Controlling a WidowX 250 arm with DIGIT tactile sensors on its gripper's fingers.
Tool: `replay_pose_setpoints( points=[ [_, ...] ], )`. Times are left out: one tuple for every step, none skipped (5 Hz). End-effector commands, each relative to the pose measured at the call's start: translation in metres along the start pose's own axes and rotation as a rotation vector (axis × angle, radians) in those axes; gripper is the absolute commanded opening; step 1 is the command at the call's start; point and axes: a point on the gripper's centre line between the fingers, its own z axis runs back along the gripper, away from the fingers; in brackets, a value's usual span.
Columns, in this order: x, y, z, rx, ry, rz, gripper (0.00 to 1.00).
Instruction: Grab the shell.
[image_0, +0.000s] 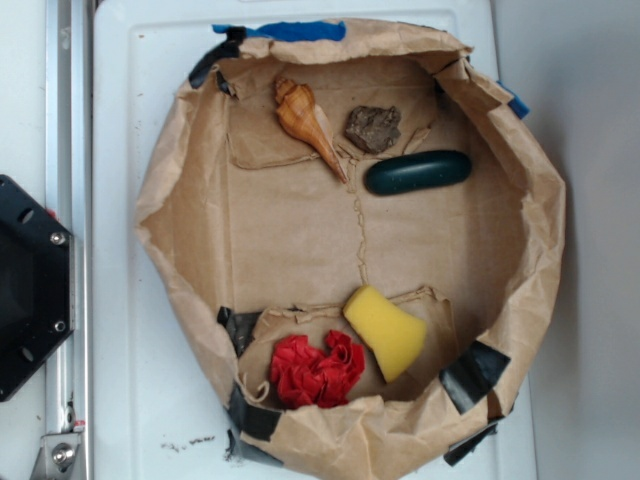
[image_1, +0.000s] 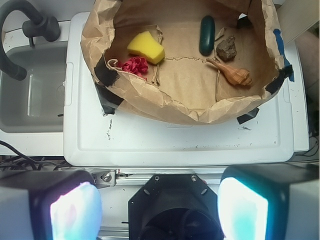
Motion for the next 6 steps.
replay_pose_setpoints(
  points=[
    [0.000, 0.000, 0.000, 0.000, 0.000, 0.000, 1.00],
    [0.036, 0.008, -0.014, 0.008, -0.011, 0.050, 1.00],
    [0.052, 0.026, -0.029, 0.012, -0.027, 0.060, 1.00],
    [0.074, 0.039, -0.045, 0.038, -0.064, -0.117, 1.00],
    [0.088, 0.054, -0.061, 0.156, -0.069, -0.189, 1.00],
    [0.112, 0.057, -0.068, 0.082, -0.063, -0.338, 1.00]
  ],
)
